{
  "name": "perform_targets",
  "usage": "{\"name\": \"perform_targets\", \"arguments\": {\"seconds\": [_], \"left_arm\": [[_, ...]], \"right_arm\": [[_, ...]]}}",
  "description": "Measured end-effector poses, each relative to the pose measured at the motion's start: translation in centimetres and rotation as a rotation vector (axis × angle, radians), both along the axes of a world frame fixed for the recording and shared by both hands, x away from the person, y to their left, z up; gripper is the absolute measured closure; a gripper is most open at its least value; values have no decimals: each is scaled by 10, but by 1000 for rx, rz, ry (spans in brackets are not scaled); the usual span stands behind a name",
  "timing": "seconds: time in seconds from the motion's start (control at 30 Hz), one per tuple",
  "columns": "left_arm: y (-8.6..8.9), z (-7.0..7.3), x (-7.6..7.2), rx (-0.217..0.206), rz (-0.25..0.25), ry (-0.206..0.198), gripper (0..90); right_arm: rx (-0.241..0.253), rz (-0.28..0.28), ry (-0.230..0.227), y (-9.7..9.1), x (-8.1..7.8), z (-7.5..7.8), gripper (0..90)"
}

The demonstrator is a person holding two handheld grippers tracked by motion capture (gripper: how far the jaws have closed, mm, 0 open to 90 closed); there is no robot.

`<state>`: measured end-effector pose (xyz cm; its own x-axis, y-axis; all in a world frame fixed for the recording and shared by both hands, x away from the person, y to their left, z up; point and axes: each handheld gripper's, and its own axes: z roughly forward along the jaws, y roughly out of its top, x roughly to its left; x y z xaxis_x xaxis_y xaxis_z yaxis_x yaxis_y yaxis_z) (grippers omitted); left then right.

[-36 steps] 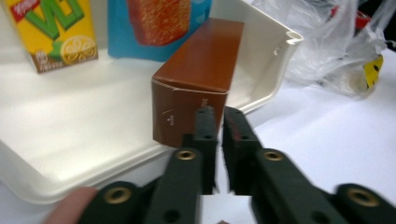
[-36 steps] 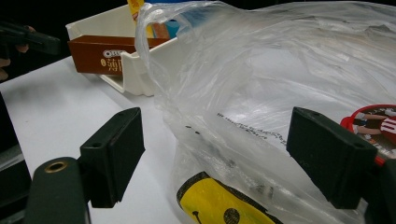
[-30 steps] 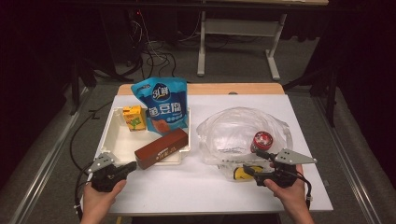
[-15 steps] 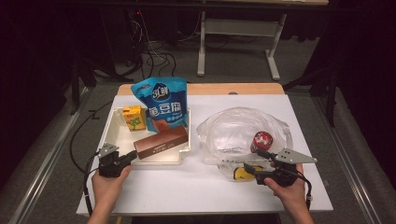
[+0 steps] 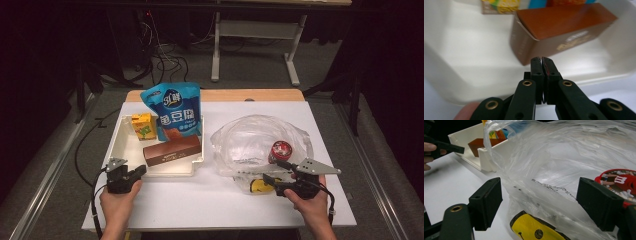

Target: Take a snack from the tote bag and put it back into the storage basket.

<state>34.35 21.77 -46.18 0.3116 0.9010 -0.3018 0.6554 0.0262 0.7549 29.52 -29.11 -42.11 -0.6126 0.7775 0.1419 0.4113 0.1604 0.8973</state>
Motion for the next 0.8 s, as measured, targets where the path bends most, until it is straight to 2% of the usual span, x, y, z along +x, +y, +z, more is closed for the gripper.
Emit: {"name": "perform_targets", "arguments": {"seconds": [0.07, 0.17, 0.3, 0.37, 0.5, 0.8], "left_arm": [[-4, -3, 3, -16, -14, 18, 888], [-5, -9, 14, -33, 14, 41, 886], [-13, -11, 26, -50, 5, 37, 867], [-17, -11, 31, -25, 6, 32, 858], [-22, -11, 40, -40, 17, 34, 865], [-24, -10, 47, -79, 38, 31, 881]], "right_arm": [[-1, -7, 1, 0, 0, 0, 220], [1, -17, 3, 0, -1, 1, 222], [7, -27, 6, -1, 0, 0, 225], [5, -29, 7, -2, 1, -1, 225], [10, -47, 14, -4, 1, -2, 227], [12, -51, 11, -5, 0, -1, 228]]}}
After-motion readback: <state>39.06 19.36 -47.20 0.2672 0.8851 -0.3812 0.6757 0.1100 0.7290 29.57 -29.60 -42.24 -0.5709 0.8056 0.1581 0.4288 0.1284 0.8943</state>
